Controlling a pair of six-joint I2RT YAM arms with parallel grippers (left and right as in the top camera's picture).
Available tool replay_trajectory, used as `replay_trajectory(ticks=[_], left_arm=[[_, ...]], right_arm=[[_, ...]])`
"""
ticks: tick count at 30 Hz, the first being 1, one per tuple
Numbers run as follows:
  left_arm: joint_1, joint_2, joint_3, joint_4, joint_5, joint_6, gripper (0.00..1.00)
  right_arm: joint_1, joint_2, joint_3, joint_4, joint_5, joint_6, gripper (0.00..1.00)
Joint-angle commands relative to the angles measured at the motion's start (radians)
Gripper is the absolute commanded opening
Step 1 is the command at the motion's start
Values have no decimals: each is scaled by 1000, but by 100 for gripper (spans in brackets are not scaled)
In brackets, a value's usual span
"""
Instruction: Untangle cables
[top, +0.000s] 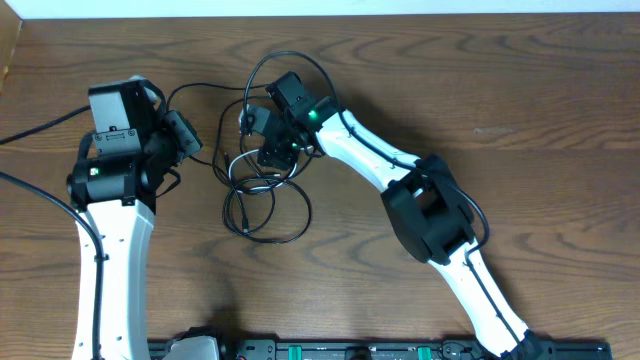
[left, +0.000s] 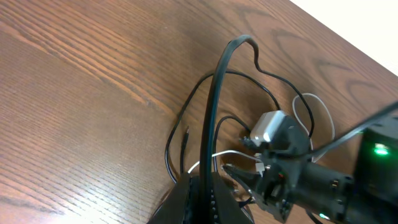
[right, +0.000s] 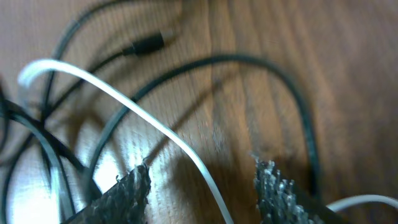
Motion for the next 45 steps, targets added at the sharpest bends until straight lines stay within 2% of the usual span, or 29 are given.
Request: replay_trajectory(ticks=[1, 2, 3, 4, 5, 8, 11, 14, 17, 18, 19, 22, 23, 26, 27, 28, 29, 31, 33, 36, 39, 42, 45], left_arm=[[5, -2, 0, -5, 5, 13, 7], [5, -2, 0, -6, 5, 14, 8], [5, -2, 0, -6, 5, 13, 8], [5, -2, 0, -6, 5, 13, 8], [5, -2, 0, -6, 5, 13, 7], [5, 0, 0, -6, 5, 13, 8], [5, 6, 0, -23, 6, 13, 7], [2, 16, -1, -63, 9, 13, 7], [2, 22, -3, -111, 55, 13, 8], [1, 24, -3, -126, 59, 13, 13], [0, 24, -3, -134, 60, 13, 15], [0, 25, -5, -159, 61, 13, 31], [0, 25, -7, -159, 62, 13, 38], [0, 26, -26, -158, 61, 13, 46], [0, 28, -32, -158, 61, 13, 49], [0, 33, -35, -160, 61, 13, 53], [0, 48, -35, -164, 62, 13, 62], [0, 60, -35, -182, 89, 53, 67], [-18, 71, -35, -192, 144, 159, 67], [-78, 157, -38, -173, 159, 212, 67], [-152, 330, -38, -83, 166, 322, 67], [-161, 452, -38, -13, 174, 423, 77], [-160, 500, -38, 52, 181, 508, 78]], right_arm=[[10, 45, 4, 27, 0, -20, 37], [10, 48, 4, 28, 0, -19, 34], [10, 48, 4, 32, 4, 5, 23], [10, 46, 4, 46, 7, 46, 5], [9, 40, 4, 58, 6, 98, 1], [3, -31, 7, 18, 7, 245, 1], [-17, -267, 7, -168, 7, 278, 1], [-34, -475, 7, -278, 0, 359, 1], [-42, -611, 7, -344, -1, 373, 1], [-49, -670, 7, -364, -1, 392, 1], [-55, -694, 7, -369, -2, 399, 1], [-97, -816, 7, -381, -2, 444, 1], [-110, -834, 7, -387, -2, 448, 1], [-148, -836, 6, -449, 0, 488, 1], [-152, -821, 6, -472, 0, 489, 12], [-153, -794, 6, -492, 4, 494, 31], [-152, -766, 6, -506, 14, 510, 42], [-153, -692, 6, -534, 14, 529, 52], [-155, -637, 6, -547, 14, 529, 53], [-181, -608, 6, -545, 18, 529, 55], [-235, -607, 6, -556, 18, 528, 56], [-251, -607, 6, -582, 18, 489, 56], [-251, -607, 6, -591, 18, 476, 57]])
